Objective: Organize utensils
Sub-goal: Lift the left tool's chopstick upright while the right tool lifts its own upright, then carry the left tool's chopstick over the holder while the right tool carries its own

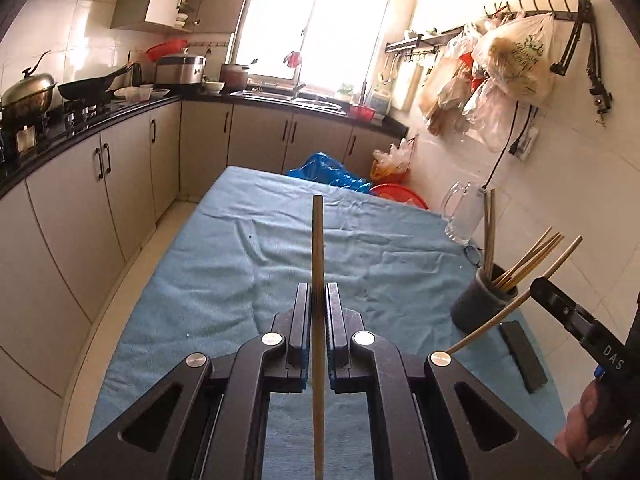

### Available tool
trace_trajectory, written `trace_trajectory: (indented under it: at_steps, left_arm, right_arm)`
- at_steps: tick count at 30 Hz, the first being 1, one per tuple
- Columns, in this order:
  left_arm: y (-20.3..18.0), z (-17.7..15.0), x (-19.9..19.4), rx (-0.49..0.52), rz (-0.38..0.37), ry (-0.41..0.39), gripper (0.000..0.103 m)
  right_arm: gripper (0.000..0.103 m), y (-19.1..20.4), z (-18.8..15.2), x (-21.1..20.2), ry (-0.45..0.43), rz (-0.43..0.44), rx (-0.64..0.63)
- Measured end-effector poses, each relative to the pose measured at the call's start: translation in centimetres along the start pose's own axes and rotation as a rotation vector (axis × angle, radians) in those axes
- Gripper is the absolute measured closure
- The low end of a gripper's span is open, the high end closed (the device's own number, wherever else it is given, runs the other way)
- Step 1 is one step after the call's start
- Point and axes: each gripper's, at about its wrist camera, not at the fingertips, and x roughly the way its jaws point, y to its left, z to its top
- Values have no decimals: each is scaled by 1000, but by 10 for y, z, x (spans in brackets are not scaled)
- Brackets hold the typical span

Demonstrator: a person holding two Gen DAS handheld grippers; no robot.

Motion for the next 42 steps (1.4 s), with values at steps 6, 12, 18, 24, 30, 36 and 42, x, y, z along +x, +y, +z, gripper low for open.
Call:
trace_trajectory:
  at_steps: [6,12,18,24,30,36,42]
  left_arm:
    - [-4,3,-11,5,-18,-9,97]
    - [-16,6,-14,26,-38,-15,97]
    - [-30,11,-16,48,-56,-19,97]
    - [-46,16,-15,66,-78,-19,97]
    - [-67,25,-12,94,-107,-29,97]
    - [-100,41,-5,129,-145,-45,97]
    - [-139,65,8,148,-198,-62,97]
  right_arm:
    - [95,-5,3,-11,-21,-16,8]
    - [95,-13,6,-25,-43,-35,24]
    - [95,-26,10,-38,-69,-57,46]
    - [95,-35,11,-50,-91,-70,67]
    - [95,-51,17,-65,-130,-95,97]
    - [95,-73,29,-83,-186,-135,128]
    - [95,-91,46,-98,-240,-171,139]
